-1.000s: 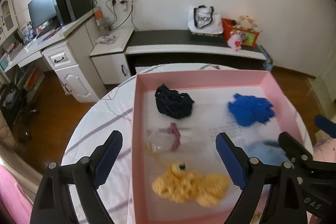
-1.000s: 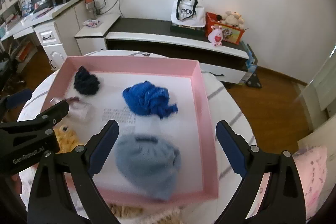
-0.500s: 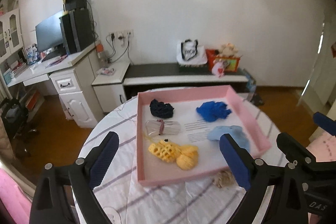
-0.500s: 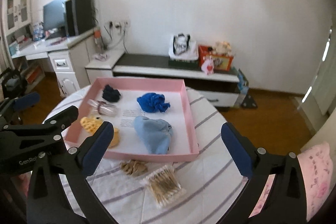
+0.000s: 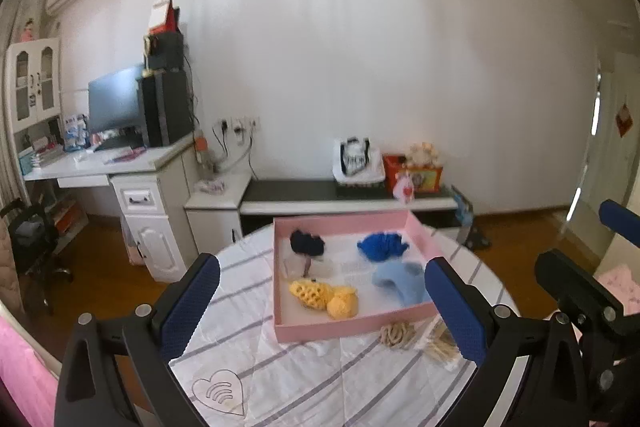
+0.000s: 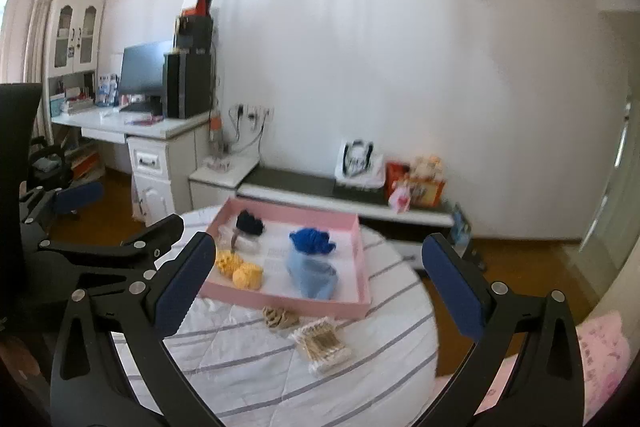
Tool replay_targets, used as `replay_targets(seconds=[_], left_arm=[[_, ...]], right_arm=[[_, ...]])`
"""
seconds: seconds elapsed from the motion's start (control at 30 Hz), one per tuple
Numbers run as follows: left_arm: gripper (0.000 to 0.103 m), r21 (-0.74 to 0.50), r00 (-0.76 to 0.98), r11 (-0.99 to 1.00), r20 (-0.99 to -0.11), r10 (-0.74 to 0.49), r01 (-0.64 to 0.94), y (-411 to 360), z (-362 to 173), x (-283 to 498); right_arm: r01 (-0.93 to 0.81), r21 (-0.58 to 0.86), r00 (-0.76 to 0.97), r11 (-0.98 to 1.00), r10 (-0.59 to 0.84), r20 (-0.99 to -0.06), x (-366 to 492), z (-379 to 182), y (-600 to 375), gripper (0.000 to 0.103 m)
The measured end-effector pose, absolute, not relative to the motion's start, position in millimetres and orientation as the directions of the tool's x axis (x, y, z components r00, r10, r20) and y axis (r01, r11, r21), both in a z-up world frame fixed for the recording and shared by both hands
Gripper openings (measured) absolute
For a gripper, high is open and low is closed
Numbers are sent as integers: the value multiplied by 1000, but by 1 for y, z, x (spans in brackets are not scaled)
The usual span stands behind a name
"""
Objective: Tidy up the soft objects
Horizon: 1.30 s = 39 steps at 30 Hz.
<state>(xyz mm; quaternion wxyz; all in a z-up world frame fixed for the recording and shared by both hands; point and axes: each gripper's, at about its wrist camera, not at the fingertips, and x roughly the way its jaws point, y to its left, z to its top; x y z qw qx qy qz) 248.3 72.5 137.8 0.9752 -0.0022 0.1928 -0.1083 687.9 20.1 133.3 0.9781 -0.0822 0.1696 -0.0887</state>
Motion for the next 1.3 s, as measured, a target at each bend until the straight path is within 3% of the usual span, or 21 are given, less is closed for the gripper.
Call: replay_targets(seconds=[0.2,0.63,1.3], left_arm=[[103,-24,936,979,-288,-201,203,80,145,202],[103,-38,951,980,-233,-201,198,89,143,148],[103,-57,943,980,-268,-198,190,85,133,146]], right_arm=[[192,-206,949,959,-236,-212,654,146,34,103],[237,-199,959,951,-262,-108,608,152,44,103],[220,-174,961,960,-244,-127,608,142,39,103]])
